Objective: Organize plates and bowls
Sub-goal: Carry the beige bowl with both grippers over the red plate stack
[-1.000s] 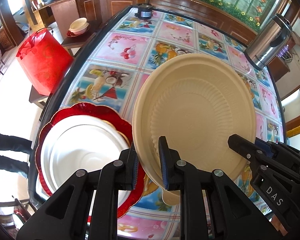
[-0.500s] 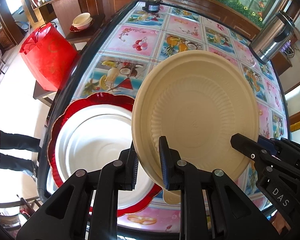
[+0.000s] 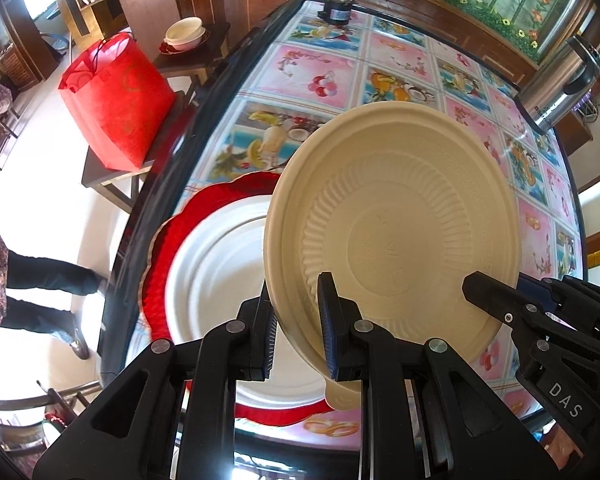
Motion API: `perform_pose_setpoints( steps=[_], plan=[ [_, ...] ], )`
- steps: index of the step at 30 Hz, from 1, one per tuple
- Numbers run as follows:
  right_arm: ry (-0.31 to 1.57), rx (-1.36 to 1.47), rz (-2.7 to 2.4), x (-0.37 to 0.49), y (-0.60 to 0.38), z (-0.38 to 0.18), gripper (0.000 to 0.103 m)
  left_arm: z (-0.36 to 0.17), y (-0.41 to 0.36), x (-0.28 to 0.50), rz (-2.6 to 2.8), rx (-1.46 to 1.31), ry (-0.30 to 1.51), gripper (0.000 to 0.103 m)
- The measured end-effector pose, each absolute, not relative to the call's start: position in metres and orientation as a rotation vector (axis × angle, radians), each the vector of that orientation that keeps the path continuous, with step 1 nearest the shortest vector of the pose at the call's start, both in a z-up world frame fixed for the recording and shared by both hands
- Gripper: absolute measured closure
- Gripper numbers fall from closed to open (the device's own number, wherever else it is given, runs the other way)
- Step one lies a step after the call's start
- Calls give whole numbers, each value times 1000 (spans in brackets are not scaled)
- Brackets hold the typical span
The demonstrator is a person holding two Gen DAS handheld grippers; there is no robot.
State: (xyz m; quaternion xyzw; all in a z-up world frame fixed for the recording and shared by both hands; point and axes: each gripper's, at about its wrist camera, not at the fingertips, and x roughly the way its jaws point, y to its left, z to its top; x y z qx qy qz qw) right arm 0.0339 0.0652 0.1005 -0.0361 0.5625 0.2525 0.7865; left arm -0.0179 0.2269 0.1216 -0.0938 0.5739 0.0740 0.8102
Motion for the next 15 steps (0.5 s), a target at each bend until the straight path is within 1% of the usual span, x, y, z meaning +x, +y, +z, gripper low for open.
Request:
perform_pose_setpoints(
  steps=[15],
  plan=[
    [1260, -121, 625, 20, 106, 89, 83, 107, 265, -39, 200, -240, 1272, 84]
  ],
)
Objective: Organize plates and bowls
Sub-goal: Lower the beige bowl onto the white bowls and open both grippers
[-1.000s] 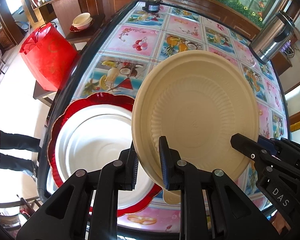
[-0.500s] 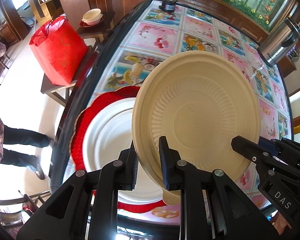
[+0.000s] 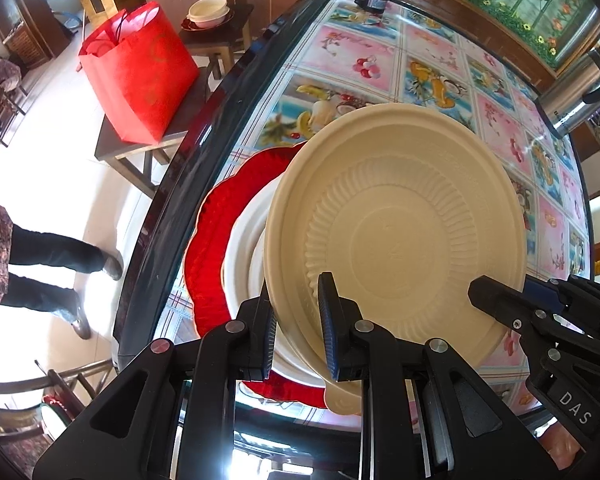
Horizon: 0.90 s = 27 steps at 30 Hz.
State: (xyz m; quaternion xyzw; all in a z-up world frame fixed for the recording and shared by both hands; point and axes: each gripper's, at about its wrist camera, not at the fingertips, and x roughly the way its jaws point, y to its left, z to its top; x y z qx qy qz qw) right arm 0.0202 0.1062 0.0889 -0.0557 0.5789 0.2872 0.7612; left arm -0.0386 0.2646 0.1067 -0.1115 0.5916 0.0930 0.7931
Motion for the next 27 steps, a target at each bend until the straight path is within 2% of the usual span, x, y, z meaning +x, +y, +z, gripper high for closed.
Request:
perform_pose_setpoints(
  steps=[27],
  plan=[
    [1280, -154, 625, 15, 123, 75, 82, 90, 280, -44, 197, -272, 1253, 84]
  ],
)
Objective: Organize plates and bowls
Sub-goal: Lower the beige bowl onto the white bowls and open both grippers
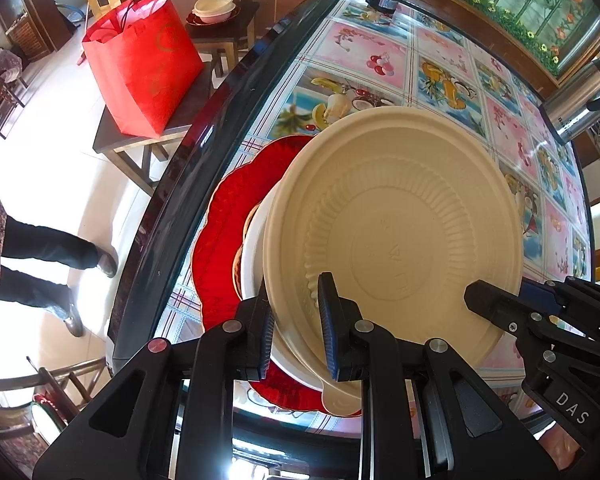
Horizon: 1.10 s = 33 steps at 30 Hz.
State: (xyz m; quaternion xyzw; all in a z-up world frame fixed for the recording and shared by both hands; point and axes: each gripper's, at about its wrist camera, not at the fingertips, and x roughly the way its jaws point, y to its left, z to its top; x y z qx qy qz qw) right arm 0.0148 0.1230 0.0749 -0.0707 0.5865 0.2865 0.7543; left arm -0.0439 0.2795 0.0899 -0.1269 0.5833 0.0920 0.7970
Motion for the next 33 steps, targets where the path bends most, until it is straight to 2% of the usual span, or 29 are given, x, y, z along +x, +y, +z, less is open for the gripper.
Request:
perform_pose_setpoints(
  steps=[10, 14, 18, 22, 27, 33],
  plan=[
    [1261, -154, 626, 12, 120, 79, 78, 92, 280, -46, 199, -287, 1241, 81],
    [1251, -146, 622, 11, 117, 82, 66, 94, 279, -46, 199, -281, 1234, 78],
    [1234, -143, 619, 11, 115, 85, 64, 97, 276, -46, 191, -272, 1223, 63],
    [1219, -132, 610, 10, 111, 88, 63, 100, 275, -47, 188, -259, 1210, 62],
    [1191, -127, 591, 6, 106, 92, 56, 101, 275, -48, 178, -249, 1203, 62],
    [1185, -108, 561, 5, 102, 92, 55, 101, 276, -48, 153, -245, 1202, 60]
  ],
)
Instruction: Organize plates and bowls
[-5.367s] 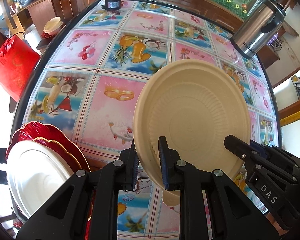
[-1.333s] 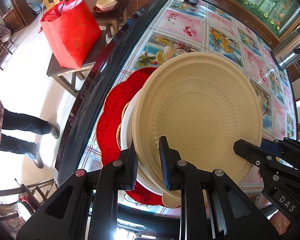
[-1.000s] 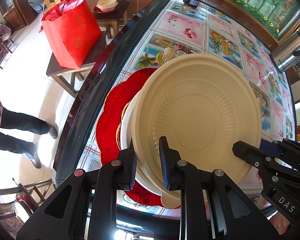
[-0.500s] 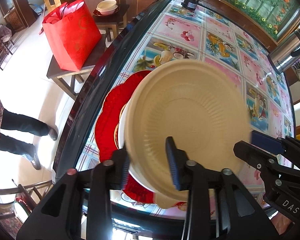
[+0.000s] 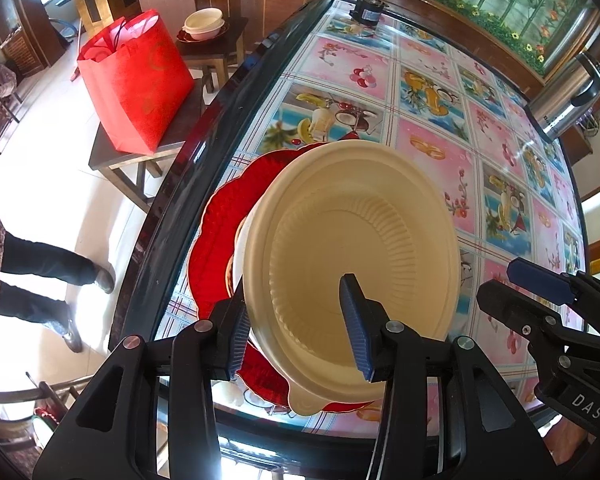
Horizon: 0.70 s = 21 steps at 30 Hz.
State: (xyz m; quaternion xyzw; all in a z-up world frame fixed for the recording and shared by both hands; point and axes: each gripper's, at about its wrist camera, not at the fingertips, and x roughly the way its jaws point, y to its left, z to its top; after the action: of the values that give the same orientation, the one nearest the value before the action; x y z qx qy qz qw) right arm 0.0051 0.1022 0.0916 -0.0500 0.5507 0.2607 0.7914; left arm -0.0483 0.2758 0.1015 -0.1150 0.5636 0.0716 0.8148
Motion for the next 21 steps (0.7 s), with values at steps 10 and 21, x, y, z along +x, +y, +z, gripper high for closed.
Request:
perform_pose_setpoints(
  steps=[10, 21],
  plan=[
    [1159, -126, 516, -9, 99, 91, 49, 107, 272, -57, 88, -252, 1181, 27],
    [1067, -198, 542, -26, 75, 103, 25, 128, 255, -86, 228, -232, 1063, 26]
  ],
)
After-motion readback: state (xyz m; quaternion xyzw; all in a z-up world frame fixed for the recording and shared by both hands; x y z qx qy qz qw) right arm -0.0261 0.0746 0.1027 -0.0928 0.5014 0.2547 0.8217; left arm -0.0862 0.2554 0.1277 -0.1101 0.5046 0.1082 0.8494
